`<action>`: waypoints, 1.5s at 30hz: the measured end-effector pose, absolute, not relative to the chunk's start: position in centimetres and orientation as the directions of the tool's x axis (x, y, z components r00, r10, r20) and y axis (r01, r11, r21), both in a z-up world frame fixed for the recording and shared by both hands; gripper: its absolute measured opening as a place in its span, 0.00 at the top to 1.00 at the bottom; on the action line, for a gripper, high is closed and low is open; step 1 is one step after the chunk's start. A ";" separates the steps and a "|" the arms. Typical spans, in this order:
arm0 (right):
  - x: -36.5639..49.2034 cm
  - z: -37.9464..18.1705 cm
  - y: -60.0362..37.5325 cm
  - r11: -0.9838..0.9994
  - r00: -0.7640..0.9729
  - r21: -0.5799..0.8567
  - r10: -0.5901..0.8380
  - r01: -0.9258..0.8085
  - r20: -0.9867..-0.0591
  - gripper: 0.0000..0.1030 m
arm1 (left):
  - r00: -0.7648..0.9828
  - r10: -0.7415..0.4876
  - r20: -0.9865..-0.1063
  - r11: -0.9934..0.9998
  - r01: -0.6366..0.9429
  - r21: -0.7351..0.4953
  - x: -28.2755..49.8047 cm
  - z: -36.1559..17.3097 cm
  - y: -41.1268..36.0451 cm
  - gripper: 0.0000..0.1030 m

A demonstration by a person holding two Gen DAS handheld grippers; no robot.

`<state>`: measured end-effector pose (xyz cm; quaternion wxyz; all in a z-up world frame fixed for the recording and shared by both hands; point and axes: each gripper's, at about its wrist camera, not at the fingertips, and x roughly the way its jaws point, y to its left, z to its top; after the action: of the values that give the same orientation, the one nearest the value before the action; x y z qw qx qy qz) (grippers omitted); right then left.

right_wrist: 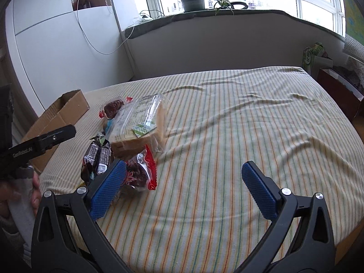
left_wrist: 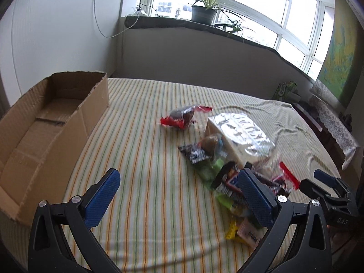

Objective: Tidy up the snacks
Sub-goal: 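Grasp the red-edged candy bag with the right gripper while the left grasps the black chocolate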

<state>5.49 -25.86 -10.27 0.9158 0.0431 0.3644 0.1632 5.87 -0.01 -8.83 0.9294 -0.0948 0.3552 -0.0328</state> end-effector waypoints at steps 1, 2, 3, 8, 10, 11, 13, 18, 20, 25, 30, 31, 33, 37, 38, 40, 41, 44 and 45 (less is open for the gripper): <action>5.8 -10.4 -25.7 0.938 0.667 0.214 0.345 -0.273 -0.660 0.00 | 0.743 -0.130 -0.657 0.979 -0.009 -0.204 6.7 -8.6 0.0 0.00; 6.2 -10.6 -25.6 0.934 0.654 0.228 0.356 -0.276 -0.667 0.00 | 0.732 -0.133 -0.669 0.979 -0.009 -0.205 7.6 -8.6 -0.1 0.00; 6.4 -10.9 -25.5 0.930 0.641 0.241 0.366 -0.278 -0.675 0.02 | 0.714 -0.144 -0.685 0.978 -0.004 -0.210 8.4 -8.9 -0.2 0.00; 7.2 -12.5 -25.4 0.897 0.575 0.336 0.443 -0.288 -0.688 0.15 | 0.617 -0.197 -0.762 0.969 0.004 -0.248 10.4 -11.2 -0.6 0.02; 7.4 -12.9 -25.1 0.877 0.554 0.375 0.480 -0.300 -0.680 0.17 | 0.618 -0.218 -0.755 0.963 0.013 -0.268 10.2 -11.4 -0.6 0.02; 7.5 -13.0 -24.9 0.871 0.548 0.382 0.491 -0.308 -0.677 0.23 | 0.615 -0.225 -0.756 0.962 0.016 -0.273 10.2 -11.5 -0.7 0.04; 7.6 -13.1 -24.4 0.848 0.524 0.407 0.529 -0.338 -0.668 0.39 | 0.607 -0.241 -0.757 0.958 0.022 -0.287 10.6 -11.8 -0.6 0.09; 7.7 -12.9 -23.9 0.806 0.494 0.461 0.592 -0.371 -0.637 0.70 | 0.599 -0.278 -0.751 0.951 0.061 -0.303 11.4 -11.8 -1.5 0.31; 7.7 -12.8 -24.0 0.805 0.500 0.461 0.594 -0.374 -0.630 0.71 | 0.590 -0.298 -0.750 0.946 0.079 -0.313 11.5 -11.7 -1.6 0.50; 7.6 -12.1 -25.1 0.815 0.534 0.458 0.579 -0.355 -0.616 0.74 | 0.598 -0.317 -0.736 0.938 0.084 -0.335 11.5 -11.7 -1.2 0.59; 7.4 -10.9 -26.6 0.843 0.586 0.427 0.536 -0.328 -0.608 0.76 | 0.601 -0.334 -0.726 0.930 0.085 -0.358 11.4 -11.7 -0.4 0.64; 7.3 -10.6 -26.9 0.849 0.593 0.418 0.526 -0.324 -0.609 0.76 | 0.601 -0.335 -0.725 0.929 0.082 -0.361 11.4 -11.7 -0.3 0.65; 7.1 -10.2 -27.5 0.859 0.614 0.405 0.508 -0.313 -0.604 0.77 | 0.605 -0.338 -0.721 0.927 0.082 -0.366 11.3 -11.6 -0.1 0.66; 7.0 -9.9 -28.6 0.870 0.631 0.394 0.488 -0.296 -0.603 0.77 | 0.620 -0.316 -0.718 0.935 0.077 -0.346 10.7 -11.1 0.4 0.68; 7.0 -9.8 -28.8 0.872 0.635 0.392 0.483 -0.291 -0.603 0.77 | 0.621 -0.308 -0.721 0.938 0.071 -0.339 10.5 -11.2 0.6 0.68; 6.6 -9.8 -29.6 0.875 0.639 0.389 0.478 -0.287 -0.603 0.77 | 0.619 -0.300 -0.726 0.939 0.057 -0.340 10.2 -11.5 1.1 0.69; 6.6 -9.8 -29.7 0.877 0.638 0.388 0.474 -0.284 -0.606 0.77 | 0.615 -0.294 -0.731 0.940 0.048 -0.337 10.1 -11.8 1.3 0.69; 6.5 -10.2 -29.8 0.878 0.631 0.390 0.473 -0.278 -0.614 0.77 | 0.610 -0.288 -0.738 0.941 0.036 -0.337 10.1 -12.0 1.5 0.69; 6.5 -10.2 -29.7 0.877 0.628 0.392 0.475 -0.279 -0.616 0.77 | 0.609 -0.288 -0.739 0.941 0.039 -0.335 10.3 -11.9 1.3 0.69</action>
<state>6.48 -29.73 -10.21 0.8929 0.1305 0.3757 0.2112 10.30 1.27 -11.92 0.8852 -0.1439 0.4326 -0.0925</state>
